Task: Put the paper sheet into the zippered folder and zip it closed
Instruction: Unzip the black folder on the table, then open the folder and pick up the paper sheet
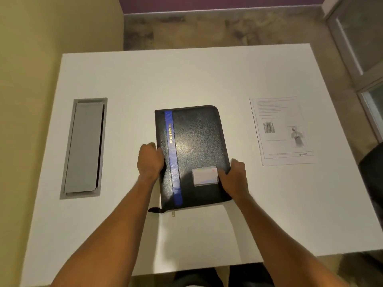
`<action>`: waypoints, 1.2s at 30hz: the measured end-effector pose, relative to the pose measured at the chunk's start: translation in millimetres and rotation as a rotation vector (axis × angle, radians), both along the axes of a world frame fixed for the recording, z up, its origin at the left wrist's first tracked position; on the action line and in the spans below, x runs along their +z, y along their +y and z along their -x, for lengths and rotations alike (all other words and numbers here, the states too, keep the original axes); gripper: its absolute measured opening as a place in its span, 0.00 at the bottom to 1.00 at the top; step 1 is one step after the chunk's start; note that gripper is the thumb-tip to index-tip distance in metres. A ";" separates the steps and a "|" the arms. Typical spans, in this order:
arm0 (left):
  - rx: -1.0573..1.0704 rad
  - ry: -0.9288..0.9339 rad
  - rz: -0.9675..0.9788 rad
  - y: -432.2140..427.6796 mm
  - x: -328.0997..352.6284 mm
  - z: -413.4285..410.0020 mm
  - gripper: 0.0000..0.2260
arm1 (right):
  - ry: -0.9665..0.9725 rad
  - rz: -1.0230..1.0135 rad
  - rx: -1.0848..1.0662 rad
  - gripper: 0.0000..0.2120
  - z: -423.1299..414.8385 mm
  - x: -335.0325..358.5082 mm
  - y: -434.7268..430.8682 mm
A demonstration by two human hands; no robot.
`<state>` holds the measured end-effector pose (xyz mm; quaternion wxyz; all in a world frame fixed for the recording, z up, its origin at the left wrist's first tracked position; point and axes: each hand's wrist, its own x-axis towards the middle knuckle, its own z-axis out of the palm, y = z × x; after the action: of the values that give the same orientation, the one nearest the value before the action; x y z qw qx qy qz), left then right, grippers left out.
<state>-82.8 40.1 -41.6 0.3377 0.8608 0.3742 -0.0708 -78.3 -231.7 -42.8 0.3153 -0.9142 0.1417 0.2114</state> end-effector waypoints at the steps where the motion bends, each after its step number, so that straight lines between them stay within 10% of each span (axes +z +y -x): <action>1: 0.021 0.010 0.012 -5.3 -1.0 9.9 0.11 | 0.028 -0.043 -0.014 0.15 -3.4 -0.4 -1.2; 12: -0.004 0.012 0.117 -19.7 1.8 32.3 0.09 | 0.023 -0.170 -0.193 0.08 -14.0 39.8 -1.4; 24: 0.123 -0.058 0.490 9.5 99.3 37.2 0.16 | -0.602 -0.237 -0.013 0.14 57.9 121.3 73.0; 31: 0.071 -0.186 0.635 -0.7 189.8 46.6 0.21 | -0.598 -0.330 0.340 0.22 94.8 145.4 131.3; 36: -0.082 -0.169 0.236 8.6 194.8 53.9 0.22 | -0.405 -0.475 0.599 0.24 91.7 157.9 138.2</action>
<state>-136.7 48.6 153.2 0.4636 0.8325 0.2980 -0.0555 -170.0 -93.5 115.2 0.4629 -0.8402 -0.2471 0.1368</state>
